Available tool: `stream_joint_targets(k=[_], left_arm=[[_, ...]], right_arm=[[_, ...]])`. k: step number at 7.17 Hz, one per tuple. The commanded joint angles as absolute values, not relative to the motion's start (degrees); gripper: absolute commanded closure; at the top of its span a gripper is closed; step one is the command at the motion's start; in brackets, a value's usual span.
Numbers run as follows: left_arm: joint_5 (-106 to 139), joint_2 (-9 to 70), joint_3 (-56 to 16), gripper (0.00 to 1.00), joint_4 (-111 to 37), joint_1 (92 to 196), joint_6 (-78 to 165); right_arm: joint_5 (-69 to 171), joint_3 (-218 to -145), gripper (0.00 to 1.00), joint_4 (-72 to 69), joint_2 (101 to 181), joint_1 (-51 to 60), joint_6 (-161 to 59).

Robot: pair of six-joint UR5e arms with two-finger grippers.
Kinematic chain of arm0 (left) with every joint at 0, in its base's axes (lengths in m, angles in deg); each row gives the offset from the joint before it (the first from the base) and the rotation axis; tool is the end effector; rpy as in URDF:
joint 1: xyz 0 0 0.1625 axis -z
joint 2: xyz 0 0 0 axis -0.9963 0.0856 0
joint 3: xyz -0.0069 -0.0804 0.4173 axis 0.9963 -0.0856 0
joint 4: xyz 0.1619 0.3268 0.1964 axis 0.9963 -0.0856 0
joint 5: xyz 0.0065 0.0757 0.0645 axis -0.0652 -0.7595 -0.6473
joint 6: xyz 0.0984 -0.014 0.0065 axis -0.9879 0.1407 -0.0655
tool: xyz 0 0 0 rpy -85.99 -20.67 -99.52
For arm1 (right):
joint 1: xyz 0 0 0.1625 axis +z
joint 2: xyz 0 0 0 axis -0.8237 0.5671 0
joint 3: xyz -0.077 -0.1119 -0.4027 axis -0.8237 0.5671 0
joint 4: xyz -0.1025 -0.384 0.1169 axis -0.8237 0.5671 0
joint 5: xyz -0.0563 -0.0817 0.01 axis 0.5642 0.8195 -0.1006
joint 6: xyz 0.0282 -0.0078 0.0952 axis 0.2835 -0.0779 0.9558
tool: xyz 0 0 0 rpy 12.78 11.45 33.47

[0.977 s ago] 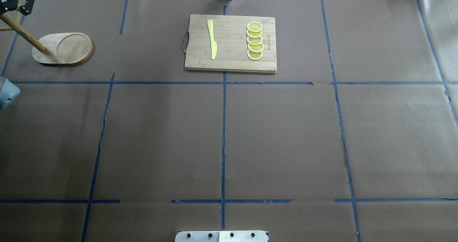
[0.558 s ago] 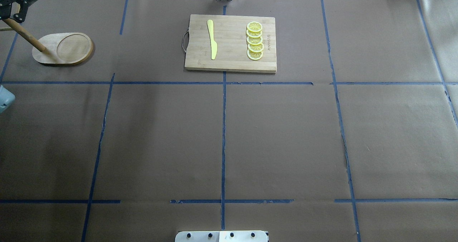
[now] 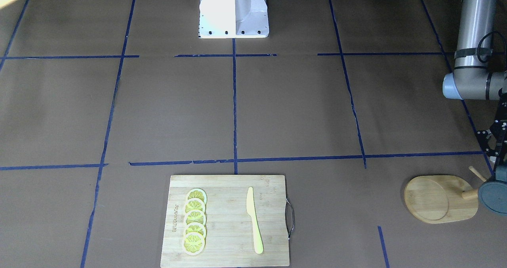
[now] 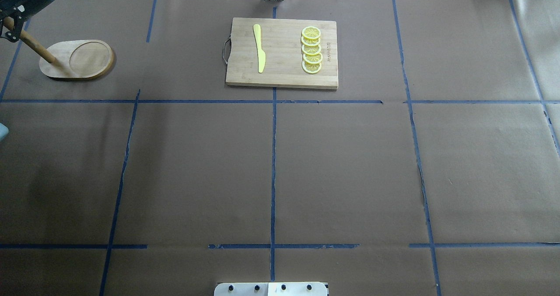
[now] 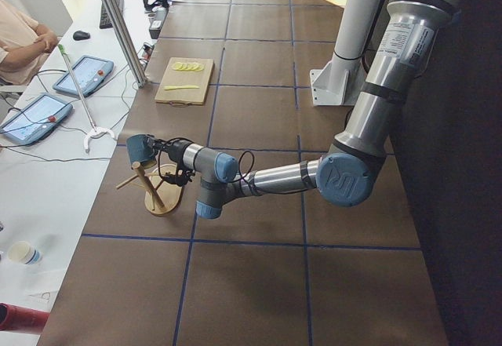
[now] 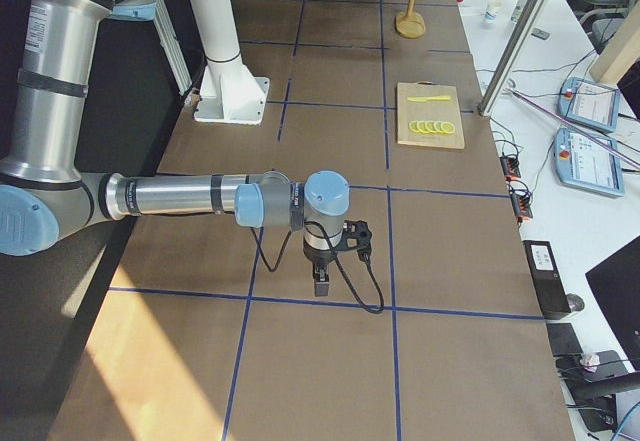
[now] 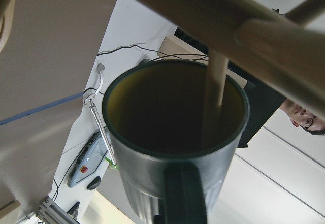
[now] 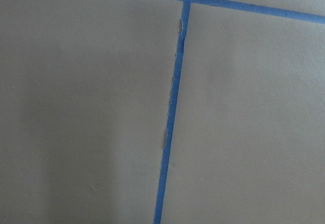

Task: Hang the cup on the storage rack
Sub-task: 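Lower the mug's handle onto a wooden rack peg with the left gripper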

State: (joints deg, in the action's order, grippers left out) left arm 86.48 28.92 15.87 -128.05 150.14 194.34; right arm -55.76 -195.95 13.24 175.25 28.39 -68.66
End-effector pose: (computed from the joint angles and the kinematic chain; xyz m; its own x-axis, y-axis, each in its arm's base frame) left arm 0.1282 -0.5860 0.5650 -0.8873 -0.3871 -0.2505 0.1482 0.2750 -0.9499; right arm 0.0274 -0.3968 0.6258 0.7615 -0.1205 0.6369 0.1221 0.9916 0.0417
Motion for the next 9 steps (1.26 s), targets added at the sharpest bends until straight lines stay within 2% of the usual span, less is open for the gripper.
stream_joint_targets(k=[1,2,4,5,9], left_arm=[[86.5,29.0,17.1,0.94,-128.5,150.1,194.3],[86.5,29.0,17.4,0.93,-128.5,150.0,194.3],[86.5,28.9,17.5,0.81,-128.5,150.0,194.3],[86.5,28.9,17.5,0.01,-129.1,150.1,194.2],[86.6,28.7,17.4,0.00,-130.7,150.1,194.1]], right_arm=[[-55.8,-195.9,0.00,13.2,175.3,28.4,-68.6],[-55.8,-195.9,0.00,13.2,175.3,28.4,-68.6],[-55.8,-196.0,0.00,13.2,175.3,28.4,-68.6],[-55.8,-196.0,0.00,13.2,175.2,28.4,-68.6],[-55.8,-196.0,0.00,13.2,175.2,28.4,-68.5]])
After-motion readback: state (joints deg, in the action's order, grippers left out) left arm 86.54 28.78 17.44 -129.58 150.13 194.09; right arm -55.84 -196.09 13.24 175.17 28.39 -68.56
